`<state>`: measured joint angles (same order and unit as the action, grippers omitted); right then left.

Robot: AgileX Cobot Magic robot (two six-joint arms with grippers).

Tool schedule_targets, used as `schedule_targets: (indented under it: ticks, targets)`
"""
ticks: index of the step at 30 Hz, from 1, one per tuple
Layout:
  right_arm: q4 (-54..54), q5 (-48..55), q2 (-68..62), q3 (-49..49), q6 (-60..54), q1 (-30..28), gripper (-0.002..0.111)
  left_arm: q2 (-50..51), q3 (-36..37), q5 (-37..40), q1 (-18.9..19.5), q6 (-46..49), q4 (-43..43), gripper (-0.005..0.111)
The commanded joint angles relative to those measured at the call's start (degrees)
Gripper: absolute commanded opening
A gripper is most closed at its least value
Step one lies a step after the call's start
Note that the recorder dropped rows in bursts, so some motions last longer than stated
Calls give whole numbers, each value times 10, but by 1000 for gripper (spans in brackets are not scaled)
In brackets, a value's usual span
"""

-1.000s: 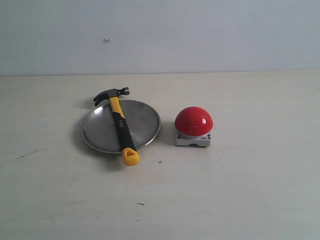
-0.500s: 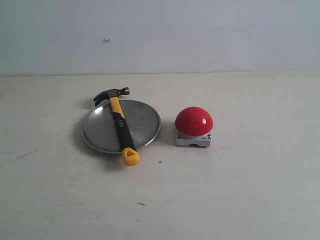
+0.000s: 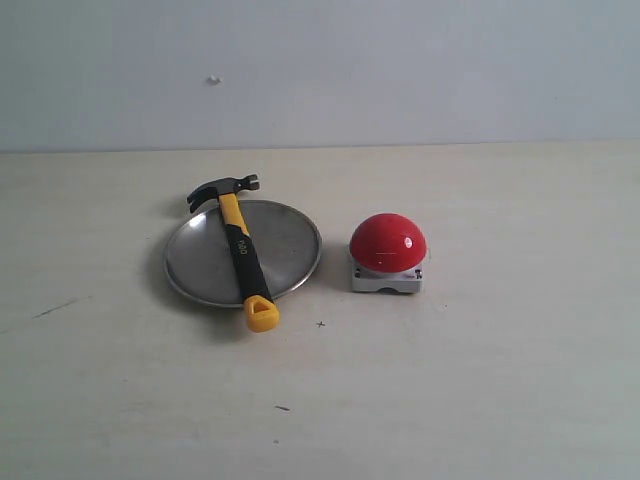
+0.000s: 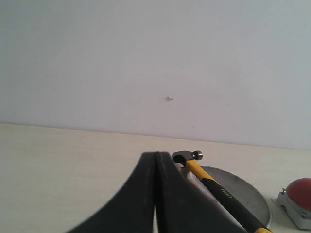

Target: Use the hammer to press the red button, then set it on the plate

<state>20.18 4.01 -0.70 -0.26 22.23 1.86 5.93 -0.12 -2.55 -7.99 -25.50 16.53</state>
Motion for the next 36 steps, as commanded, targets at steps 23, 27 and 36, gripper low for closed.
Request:
schedule_targets:
  ticks: [23, 27, 36]
  targets:
    - [-243, 5, 7, 3, -216, -105, 0, -3, 1, 0, 0, 1, -4, 0]
    - [-245, 5, 7, 3, -210, -105, 0, -3, 1, 0, 0, 1, -4, 0]
    - [-245, 5, 7, 3, -207, -105, 0, -3, 1, 0, 0, 1, -4, 0]
